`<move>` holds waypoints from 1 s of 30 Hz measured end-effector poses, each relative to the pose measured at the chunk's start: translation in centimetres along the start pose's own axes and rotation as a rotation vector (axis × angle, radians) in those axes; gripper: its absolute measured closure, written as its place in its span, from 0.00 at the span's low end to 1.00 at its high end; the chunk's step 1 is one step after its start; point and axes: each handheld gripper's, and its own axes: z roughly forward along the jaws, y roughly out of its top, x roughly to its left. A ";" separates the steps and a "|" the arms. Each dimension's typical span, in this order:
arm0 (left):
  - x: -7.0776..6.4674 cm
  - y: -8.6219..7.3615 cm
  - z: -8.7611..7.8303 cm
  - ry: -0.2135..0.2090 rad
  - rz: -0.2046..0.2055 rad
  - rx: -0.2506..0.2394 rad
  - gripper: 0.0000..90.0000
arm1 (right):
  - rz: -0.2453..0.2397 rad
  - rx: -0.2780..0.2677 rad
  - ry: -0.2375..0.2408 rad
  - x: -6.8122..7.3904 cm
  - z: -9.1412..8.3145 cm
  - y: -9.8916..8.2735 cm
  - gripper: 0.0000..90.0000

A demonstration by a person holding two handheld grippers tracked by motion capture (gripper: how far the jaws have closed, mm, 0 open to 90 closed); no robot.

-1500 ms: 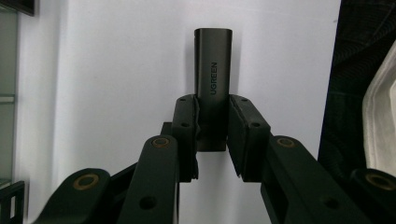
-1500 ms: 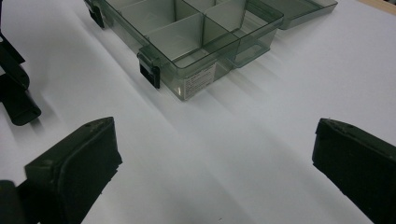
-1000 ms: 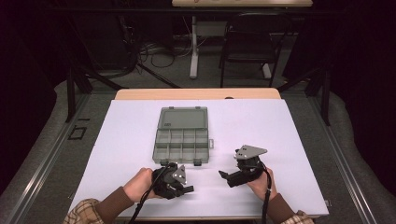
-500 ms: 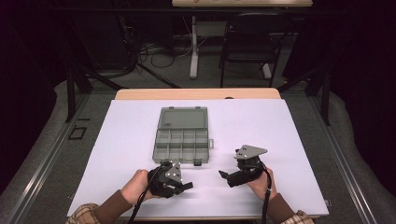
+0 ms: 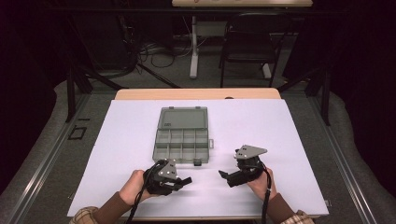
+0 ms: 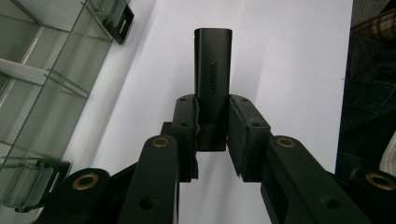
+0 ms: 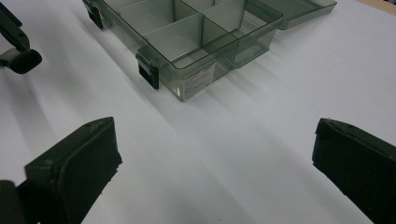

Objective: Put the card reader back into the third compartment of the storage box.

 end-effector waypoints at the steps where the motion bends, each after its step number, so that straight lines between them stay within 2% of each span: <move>1: 0.0 0.0 0.0 0.003 0.003 -0.001 0.81 | 0.001 0.000 0.000 0.0 0.0 0.0 0.00; 9: 0.2 -0.3 -0.3 0.012 -0.008 -0.026 0.81 | 0.002 -0.001 -0.003 0.0 0.1 0.0 0.00; 15: 0.2 -0.4 -0.6 0.041 -0.019 -0.055 0.81 | 0.000 -0.004 -0.007 0.0 0.0 -0.1 0.00; 30: 0.6 -0.3 -1.2 0.070 -0.038 -0.093 0.81 | -0.012 -0.028 -0.011 0.0 -0.2 0.0 0.00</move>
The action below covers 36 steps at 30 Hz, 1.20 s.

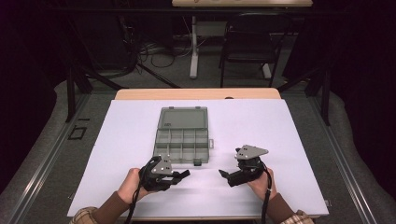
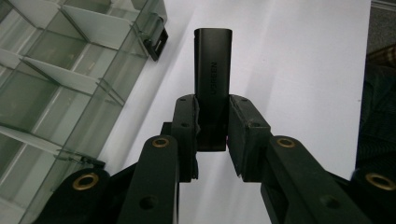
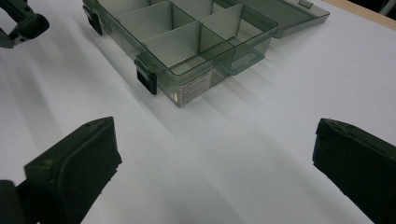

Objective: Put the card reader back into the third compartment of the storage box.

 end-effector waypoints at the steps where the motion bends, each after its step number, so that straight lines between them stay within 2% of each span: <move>1: 0.0 0.0 0.0 0.004 0.001 0.000 0.81 | -0.001 0.001 -0.001 0.0 0.0 0.0 0.00; 18: 0.5 0.5 -0.3 0.028 -0.005 -0.028 0.81 | -0.019 0.002 -0.012 0.2 0.2 0.0 0.00; 36: 1.5 0.8 -0.6 0.061 -0.027 -0.064 0.81 | -0.002 0.008 0.008 0.2 0.2 -0.1 0.00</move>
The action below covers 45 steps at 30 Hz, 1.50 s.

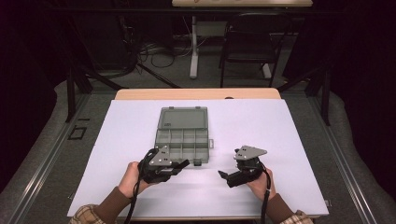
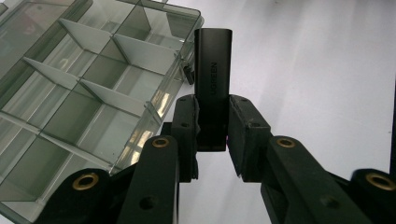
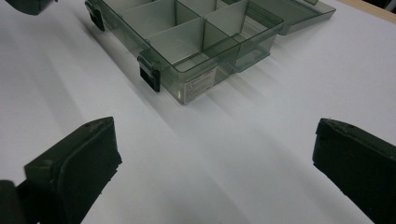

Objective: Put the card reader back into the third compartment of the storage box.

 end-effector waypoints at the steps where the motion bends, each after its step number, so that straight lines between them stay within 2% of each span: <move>1: 0.1 0.0 0.0 0.002 0.003 0.000 0.81 | -0.003 0.001 -0.005 0.0 0.0 0.0 0.00; 13: 1.1 0.7 -0.3 0.031 -0.012 -0.035 0.81 | -0.004 0.003 -0.006 0.1 0.0 0.0 0.00; 29: 2.2 1.6 0.3 0.051 -0.034 -0.067 0.81 | 0.000 0.005 -0.009 0.0 0.0 -0.1 0.00; 36: 2.9 1.9 0.6 0.063 -0.052 -0.081 0.81 | 0.002 0.007 -0.007 -0.1 0.1 -0.2 0.00; 45: 3.7 2.2 1.2 0.073 -0.098 -0.100 0.81 | 0.004 0.008 -0.005 -0.1 0.1 -0.2 0.00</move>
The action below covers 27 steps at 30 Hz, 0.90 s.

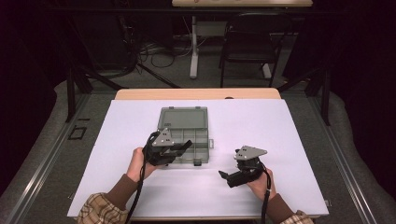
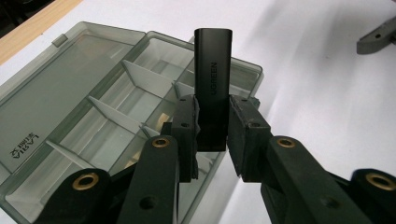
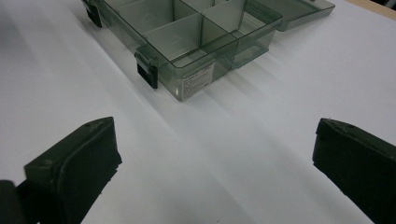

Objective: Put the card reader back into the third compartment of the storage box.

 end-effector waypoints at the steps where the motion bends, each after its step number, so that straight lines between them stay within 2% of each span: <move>1: 0.1 0.0 0.0 0.001 -0.003 -0.002 0.81 | -0.002 0.002 -0.001 0.0 0.0 0.0 0.00; 10: 0.5 0.2 0.3 0.021 -0.032 -0.012 0.81 | -0.001 0.002 -0.001 -0.1 0.1 0.0 0.00; 16: 0.8 0.1 0.4 0.019 -0.052 -0.017 0.81 | -0.004 0.004 -0.002 0.0 0.1 0.0 0.00; 27: 1.1 -0.1 0.2 0.028 -0.062 -0.024 0.81 | -0.012 0.016 0.006 0.1 0.4 0.0 0.00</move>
